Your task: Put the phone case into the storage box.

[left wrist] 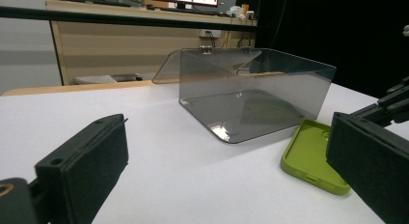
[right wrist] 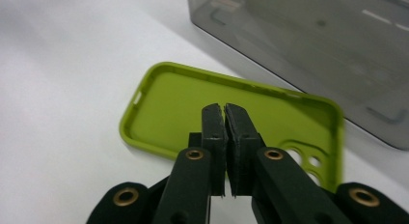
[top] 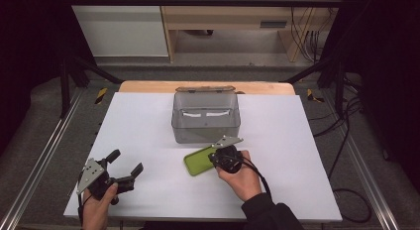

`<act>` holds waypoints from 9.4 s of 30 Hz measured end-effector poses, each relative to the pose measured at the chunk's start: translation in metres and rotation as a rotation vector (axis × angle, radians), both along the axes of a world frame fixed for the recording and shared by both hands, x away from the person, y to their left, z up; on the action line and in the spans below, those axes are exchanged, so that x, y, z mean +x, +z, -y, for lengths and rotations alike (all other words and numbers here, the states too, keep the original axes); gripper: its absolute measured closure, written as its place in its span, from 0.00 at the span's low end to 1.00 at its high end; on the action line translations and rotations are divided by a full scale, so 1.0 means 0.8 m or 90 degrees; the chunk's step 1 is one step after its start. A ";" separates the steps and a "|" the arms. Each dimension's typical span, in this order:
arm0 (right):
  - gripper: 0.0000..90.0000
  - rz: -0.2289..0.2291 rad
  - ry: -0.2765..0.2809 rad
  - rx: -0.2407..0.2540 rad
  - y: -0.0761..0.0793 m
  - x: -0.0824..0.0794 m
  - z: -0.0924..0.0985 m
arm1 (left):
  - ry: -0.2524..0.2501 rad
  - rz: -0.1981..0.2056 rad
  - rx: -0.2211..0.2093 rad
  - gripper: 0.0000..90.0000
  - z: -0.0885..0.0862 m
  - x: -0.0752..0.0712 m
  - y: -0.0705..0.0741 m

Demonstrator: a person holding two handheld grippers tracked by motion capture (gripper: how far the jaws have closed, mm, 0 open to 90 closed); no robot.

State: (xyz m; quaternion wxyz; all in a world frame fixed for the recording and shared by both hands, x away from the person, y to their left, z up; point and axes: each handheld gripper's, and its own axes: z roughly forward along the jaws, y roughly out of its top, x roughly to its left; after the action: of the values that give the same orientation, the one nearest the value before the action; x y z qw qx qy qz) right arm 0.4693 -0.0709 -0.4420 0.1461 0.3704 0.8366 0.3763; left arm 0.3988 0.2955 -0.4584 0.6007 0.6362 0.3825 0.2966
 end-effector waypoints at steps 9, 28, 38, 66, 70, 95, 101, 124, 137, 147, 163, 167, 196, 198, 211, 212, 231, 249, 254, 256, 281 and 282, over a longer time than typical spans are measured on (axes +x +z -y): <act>1.00 -0.015 0.039 0.010 -0.024 -0.001 -0.042 | -0.012 0.006 0.005 0.01 0.003 -0.001 0.001; 1.00 -0.054 0.130 0.001 -0.040 -0.026 -0.078 | -0.009 0.000 0.008 0.02 0.001 0.000 0.002; 1.00 -0.076 0.200 0.019 -0.042 -0.067 -0.078 | -0.005 -0.010 0.007 0.02 0.000 0.000 0.002; 0.52 0.058 0.068 0.128 -0.004 -0.061 0.006 | -0.021 -0.052 0.022 0.02 0.011 -0.002 0.003; 0.26 0.125 0.025 0.125 0.002 -0.064 0.033 | -0.024 -0.060 0.034 0.02 0.015 -0.003 0.004; 0.07 0.247 -0.089 0.173 -0.013 -0.075 0.145 | -0.168 -0.279 0.307 0.03 0.145 0.023 0.001; 0.08 0.250 -0.091 0.172 -0.012 -0.075 0.146 | -0.180 -0.286 0.355 0.04 0.156 0.033 0.004; 0.08 0.240 -0.086 0.180 -0.016 -0.073 0.143 | -0.193 -0.352 0.384 0.37 0.151 0.043 0.005; 0.08 0.237 -0.092 0.186 -0.017 -0.075 0.143 | -0.213 -0.363 0.375 0.69 0.162 0.054 -0.001; 0.08 0.226 -0.093 0.204 -0.018 -0.074 0.145 | -0.219 -0.377 0.359 0.79 0.165 0.060 -0.006; 0.08 0.227 -0.094 0.219 -0.019 -0.074 0.145 | -0.224 -0.405 0.306 0.98 0.159 0.064 -0.009; 0.08 0.218 -0.092 0.241 -0.019 -0.074 0.144 | -0.214 -0.385 0.263 0.98 0.151 0.060 -0.016; 0.06 0.220 -0.100 0.277 -0.024 -0.082 0.121 | -0.167 -0.261 0.059 0.98 0.131 0.027 -0.022; 0.06 0.211 -0.103 0.286 -0.025 -0.082 0.120 | -0.159 -0.257 0.058 0.98 0.127 0.026 -0.021; 0.06 0.178 -0.100 0.299 -0.012 -0.078 0.088 | -0.086 -0.236 0.000 0.98 0.094 0.028 -0.018; 0.06 0.175 -0.099 0.303 -0.011 -0.078 0.085 | -0.082 -0.234 -0.004 0.98 0.092 0.029 -0.017; 0.05 0.164 -0.080 0.312 -0.004 -0.079 0.040 | -0.053 -0.222 -0.012 0.98 0.084 0.026 -0.015; 0.04 0.162 -0.097 0.360 0.020 -0.072 -0.016 | -0.055 -0.188 -0.026 0.98 0.095 0.016 -0.008; 0.04 0.166 -0.123 0.365 0.020 -0.073 -0.023 | -0.061 -0.192 -0.035 0.98 0.093 0.017 -0.009; 0.04 0.158 -0.124 0.369 0.019 -0.074 -0.025 | -0.062 -0.193 -0.036 0.98 0.094 0.017 -0.009; 0.16 0.100 -0.146 0.432 -0.004 -0.070 -0.049 | -0.043 -0.184 -0.069 0.98 0.093 0.012 -0.009; 0.18 0.093 -0.143 0.439 -0.005 -0.069 -0.050 | -0.043 -0.184 -0.070 0.98 0.094 0.012 -0.009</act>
State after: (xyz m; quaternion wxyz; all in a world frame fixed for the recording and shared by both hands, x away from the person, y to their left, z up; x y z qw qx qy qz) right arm 0.4139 -0.0312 -0.4461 0.1127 0.4595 0.6020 0.6433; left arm 0.4084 0.2204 -0.4654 0.5833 0.6509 0.4588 0.1601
